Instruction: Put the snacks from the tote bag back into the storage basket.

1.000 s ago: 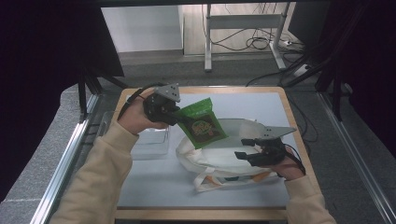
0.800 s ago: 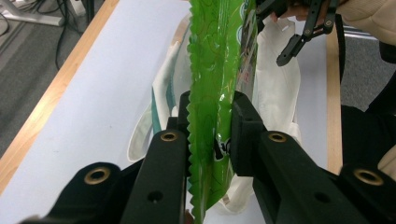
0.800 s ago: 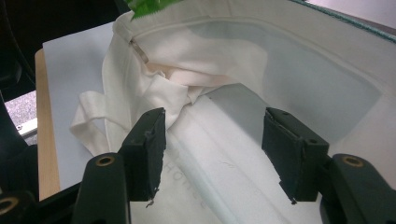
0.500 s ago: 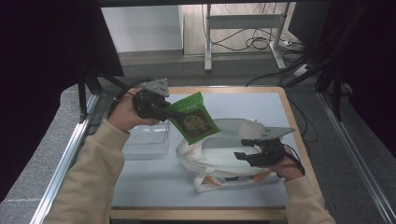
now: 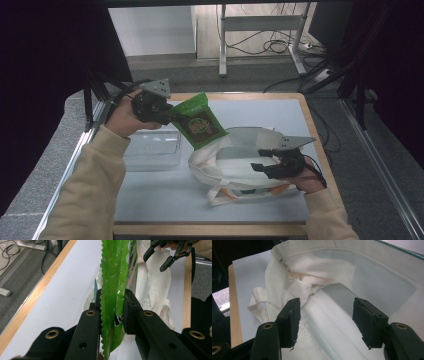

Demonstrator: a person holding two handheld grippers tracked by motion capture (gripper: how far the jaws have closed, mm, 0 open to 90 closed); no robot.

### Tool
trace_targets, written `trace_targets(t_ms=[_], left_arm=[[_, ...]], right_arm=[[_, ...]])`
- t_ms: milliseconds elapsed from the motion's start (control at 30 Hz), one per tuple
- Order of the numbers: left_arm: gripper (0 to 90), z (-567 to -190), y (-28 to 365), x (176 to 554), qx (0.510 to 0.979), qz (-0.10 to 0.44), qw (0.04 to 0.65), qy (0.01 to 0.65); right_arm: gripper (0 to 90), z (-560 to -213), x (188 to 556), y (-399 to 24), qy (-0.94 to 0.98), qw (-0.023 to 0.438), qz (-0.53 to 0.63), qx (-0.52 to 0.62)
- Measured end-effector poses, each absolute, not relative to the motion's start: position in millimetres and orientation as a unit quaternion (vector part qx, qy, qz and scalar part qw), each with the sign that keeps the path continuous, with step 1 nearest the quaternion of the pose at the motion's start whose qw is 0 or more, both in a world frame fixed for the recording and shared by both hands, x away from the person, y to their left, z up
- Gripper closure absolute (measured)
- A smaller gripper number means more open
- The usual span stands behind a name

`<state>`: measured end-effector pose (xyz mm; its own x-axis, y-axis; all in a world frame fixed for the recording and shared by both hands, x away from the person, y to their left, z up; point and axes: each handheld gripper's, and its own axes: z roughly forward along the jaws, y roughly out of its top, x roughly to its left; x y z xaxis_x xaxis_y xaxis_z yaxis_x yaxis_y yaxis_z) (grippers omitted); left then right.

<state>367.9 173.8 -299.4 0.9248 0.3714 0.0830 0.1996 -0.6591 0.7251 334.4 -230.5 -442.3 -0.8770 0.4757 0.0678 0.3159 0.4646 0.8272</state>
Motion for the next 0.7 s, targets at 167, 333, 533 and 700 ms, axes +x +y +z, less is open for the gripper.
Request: trace_targets(t_ms=[167, 333, 533, 700], left_arm=[[78.3, -298, 181, 369, 0.903, 0.116, 0.38, 0.166], [78.3, -297, 190, 371, 0.9, 0.118, 0.38, 0.176], [78.3, -297, 200, 374, 0.899, 0.12, 0.379, 0.185], [78.3, -297, 206, 377, 0.9, 0.124, 0.372, 0.192]], right_arm=[[38.4, -443, 334, -231, 0.85, 0.088, 0.462, 0.237], [37.7, -442, 335, -231, 0.849, 0.089, 0.462, 0.241], [37.2, -443, 334, -231, 0.848, 0.088, 0.462, 0.242], [36.9, -443, 335, -230, 0.849, 0.089, 0.46, 0.243]])
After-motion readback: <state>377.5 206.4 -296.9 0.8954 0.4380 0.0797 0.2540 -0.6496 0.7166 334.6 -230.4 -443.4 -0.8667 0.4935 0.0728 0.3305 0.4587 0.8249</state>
